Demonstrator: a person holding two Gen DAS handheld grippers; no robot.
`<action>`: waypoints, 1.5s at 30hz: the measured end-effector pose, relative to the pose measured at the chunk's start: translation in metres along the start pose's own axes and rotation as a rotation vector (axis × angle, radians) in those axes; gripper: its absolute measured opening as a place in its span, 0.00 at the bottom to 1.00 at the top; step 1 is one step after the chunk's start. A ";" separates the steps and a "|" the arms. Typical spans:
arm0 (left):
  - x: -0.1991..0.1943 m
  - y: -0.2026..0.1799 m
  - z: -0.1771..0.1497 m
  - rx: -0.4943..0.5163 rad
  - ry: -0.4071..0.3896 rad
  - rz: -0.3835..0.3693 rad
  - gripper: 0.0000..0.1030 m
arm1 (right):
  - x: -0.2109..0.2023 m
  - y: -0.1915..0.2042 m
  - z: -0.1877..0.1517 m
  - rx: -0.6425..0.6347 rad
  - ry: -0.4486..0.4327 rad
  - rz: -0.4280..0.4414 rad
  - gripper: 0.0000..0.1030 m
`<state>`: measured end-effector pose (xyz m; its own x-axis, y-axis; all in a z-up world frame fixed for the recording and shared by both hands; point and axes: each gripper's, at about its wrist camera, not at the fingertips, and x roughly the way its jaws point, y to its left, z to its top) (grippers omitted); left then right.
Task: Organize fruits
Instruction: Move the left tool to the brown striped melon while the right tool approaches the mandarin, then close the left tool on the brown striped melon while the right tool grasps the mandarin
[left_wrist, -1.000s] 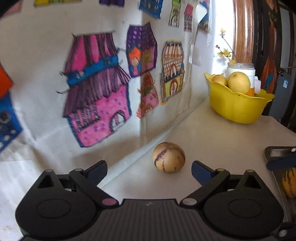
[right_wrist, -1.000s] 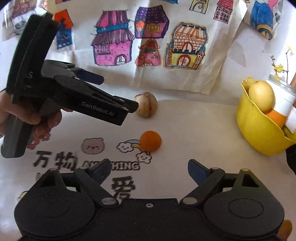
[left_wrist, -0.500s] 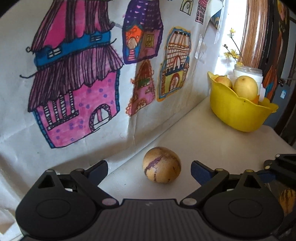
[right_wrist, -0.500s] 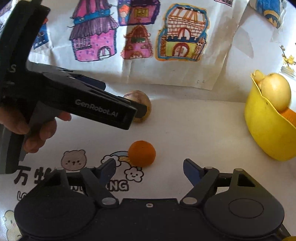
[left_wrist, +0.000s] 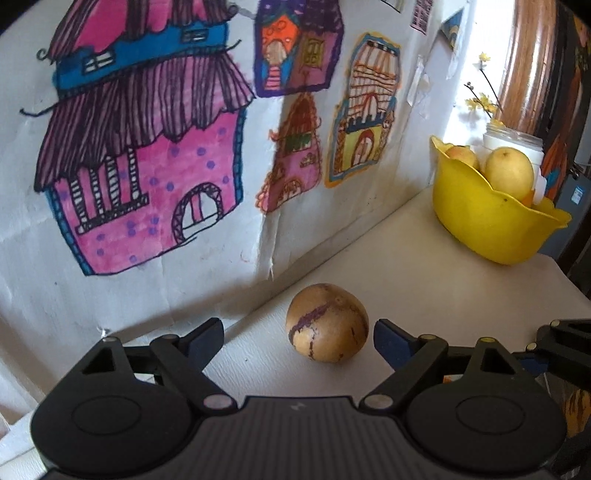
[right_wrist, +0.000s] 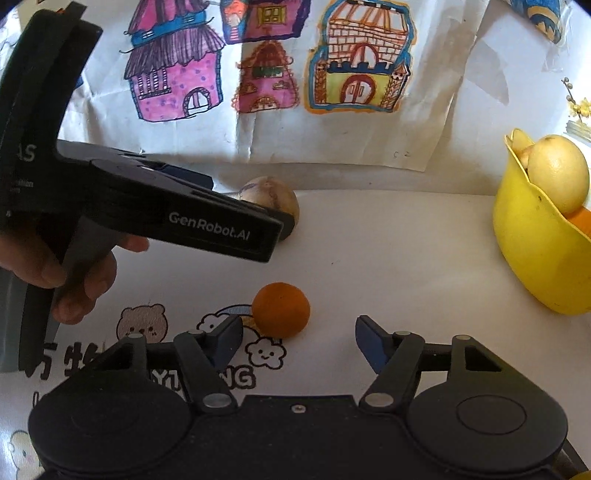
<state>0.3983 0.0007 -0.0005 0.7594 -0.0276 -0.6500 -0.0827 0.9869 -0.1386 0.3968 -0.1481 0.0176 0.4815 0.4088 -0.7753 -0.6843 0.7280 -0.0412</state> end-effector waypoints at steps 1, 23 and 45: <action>0.000 0.001 0.001 -0.014 0.003 -0.003 0.88 | 0.001 0.000 0.001 0.005 0.002 0.002 0.67; 0.000 0.000 -0.002 -0.153 0.000 -0.053 0.50 | 0.009 -0.016 0.010 0.076 -0.005 0.091 0.50; -0.029 -0.009 -0.021 -0.161 0.024 -0.079 0.48 | -0.036 -0.032 -0.006 0.186 -0.016 0.120 0.34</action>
<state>0.3635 -0.0102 0.0036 0.7522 -0.1097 -0.6497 -0.1274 0.9432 -0.3068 0.3983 -0.1895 0.0425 0.4124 0.5067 -0.7571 -0.6252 0.7619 0.1693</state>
